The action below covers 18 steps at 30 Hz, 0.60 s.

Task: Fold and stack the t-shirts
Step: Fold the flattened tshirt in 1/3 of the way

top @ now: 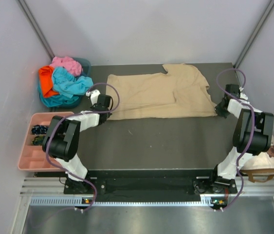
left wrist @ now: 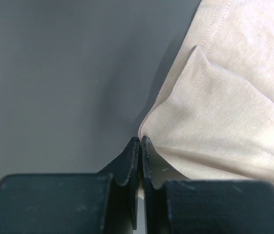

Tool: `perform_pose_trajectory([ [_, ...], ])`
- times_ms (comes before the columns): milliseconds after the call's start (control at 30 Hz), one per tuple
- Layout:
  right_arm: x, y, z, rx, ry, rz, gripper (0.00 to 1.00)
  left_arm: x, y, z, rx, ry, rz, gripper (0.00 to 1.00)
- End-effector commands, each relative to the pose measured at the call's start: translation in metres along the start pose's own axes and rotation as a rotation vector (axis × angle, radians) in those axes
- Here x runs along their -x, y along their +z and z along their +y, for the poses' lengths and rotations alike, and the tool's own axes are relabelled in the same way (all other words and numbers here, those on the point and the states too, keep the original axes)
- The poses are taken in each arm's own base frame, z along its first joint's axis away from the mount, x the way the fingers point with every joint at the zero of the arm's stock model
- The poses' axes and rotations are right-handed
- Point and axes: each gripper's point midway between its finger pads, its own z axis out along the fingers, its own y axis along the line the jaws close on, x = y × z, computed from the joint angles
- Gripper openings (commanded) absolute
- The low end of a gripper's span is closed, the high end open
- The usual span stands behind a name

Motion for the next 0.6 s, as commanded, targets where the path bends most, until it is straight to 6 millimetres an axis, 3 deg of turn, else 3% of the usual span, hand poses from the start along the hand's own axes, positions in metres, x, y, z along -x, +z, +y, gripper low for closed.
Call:
perform_pose_trajectory([
  [0, 0.024, -0.011, -0.016, -0.049, 0.034, -0.082, 0.00, 0.007, -0.017, 0.014, 0.015, -0.015, -0.005, 0.12],
  [167, 0.023, -0.010, -0.018, -0.055, 0.036, -0.081, 0.00, 0.018, -0.034, 0.014, 0.002, -0.038, -0.038, 0.30],
  [267, 0.024, -0.010, -0.018, -0.057, 0.036, -0.083, 0.00, 0.028, -0.041, 0.019, 0.023, -0.038, -0.072, 0.50],
  [433, 0.024, -0.010, -0.017, -0.054, 0.036, -0.082, 0.00, 0.039, -0.046, 0.025, 0.050, -0.053, -0.118, 0.52],
  [567, 0.022, -0.010, -0.014, -0.037, 0.036, -0.069, 0.00, 0.041, -0.041, 0.014, 0.007, -0.071, -0.130, 0.53],
])
